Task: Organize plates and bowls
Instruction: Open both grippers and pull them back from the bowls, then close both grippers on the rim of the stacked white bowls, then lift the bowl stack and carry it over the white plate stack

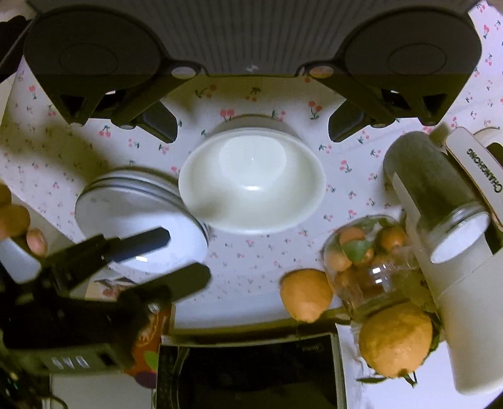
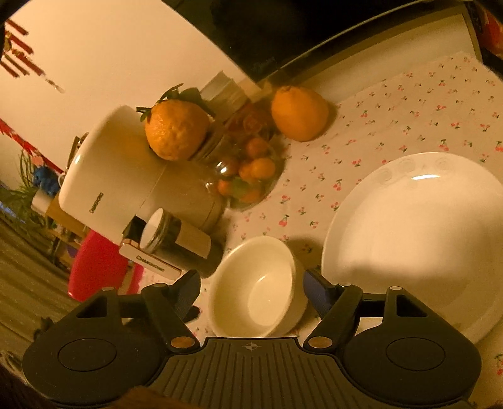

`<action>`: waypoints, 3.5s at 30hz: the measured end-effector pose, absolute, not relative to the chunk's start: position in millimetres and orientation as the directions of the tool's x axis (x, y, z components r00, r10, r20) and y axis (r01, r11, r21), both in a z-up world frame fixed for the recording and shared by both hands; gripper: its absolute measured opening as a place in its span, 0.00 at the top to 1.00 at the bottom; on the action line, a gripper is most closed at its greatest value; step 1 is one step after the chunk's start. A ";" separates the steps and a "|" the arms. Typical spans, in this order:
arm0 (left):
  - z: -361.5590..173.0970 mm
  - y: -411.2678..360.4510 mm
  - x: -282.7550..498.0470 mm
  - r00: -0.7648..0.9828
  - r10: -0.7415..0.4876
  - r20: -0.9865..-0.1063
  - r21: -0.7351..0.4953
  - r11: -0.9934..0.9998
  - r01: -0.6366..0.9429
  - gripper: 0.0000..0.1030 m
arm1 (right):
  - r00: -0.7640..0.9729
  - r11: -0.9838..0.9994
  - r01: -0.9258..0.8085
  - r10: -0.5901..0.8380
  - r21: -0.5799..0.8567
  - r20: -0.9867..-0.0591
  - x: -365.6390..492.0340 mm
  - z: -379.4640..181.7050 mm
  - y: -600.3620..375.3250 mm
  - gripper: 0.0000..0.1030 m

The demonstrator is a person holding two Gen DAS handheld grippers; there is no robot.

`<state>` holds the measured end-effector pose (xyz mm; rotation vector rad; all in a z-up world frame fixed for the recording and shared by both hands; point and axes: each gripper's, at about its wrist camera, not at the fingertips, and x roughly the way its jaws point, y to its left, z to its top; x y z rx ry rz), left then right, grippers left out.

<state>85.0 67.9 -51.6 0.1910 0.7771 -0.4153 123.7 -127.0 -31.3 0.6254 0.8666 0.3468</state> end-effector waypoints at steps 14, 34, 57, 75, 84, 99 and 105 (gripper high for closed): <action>-64.8 66.6 96.2 0.600 -0.309 -0.738 -0.028 0.903 0.430 0.08 | 0.608 0.793 -0.005 0.486 0.609 -0.628 152.8 -43.9 -115.5 0.29; -68.0 66.7 102.7 0.585 -0.300 -0.754 -0.043 0.910 0.412 0.28 | 0.586 0.832 0.023 0.439 0.555 -0.681 165.5 -56.9 -101.3 0.47; -53.5 65.7 96.1 0.612 -0.299 -0.732 -0.018 0.907 0.421 0.28 | 0.611 0.830 0.015 0.434 0.558 -0.662 156.2 -45.2 -113.5 0.77; -23.2 30.1 86.0 0.647 -0.377 -0.662 -0.021 0.873 0.487 0.28 | 0.684 0.822 -0.003 0.418 0.570 -0.598 128.4 -7.7 -158.6 0.77; -26.9 -3.1 93.9 0.629 -0.400 -0.667 -0.022 0.854 0.520 0.28 | 0.711 0.819 0.049 0.373 0.571 -0.596 118.1 -5.4 -194.0 0.77; -51.9 -47.4 112.8 0.584 -0.376 -0.720 -0.004 0.843 0.538 0.28 | 0.716 0.812 0.133 0.318 0.569 -0.622 117.1 -24.9 -236.3 0.77; -52.3 -56.3 116.0 0.574 -0.379 -0.726 -0.018 0.844 0.535 0.28 | 0.722 0.801 0.168 0.297 0.575 -0.625 118.9 -30.4 -246.9 0.77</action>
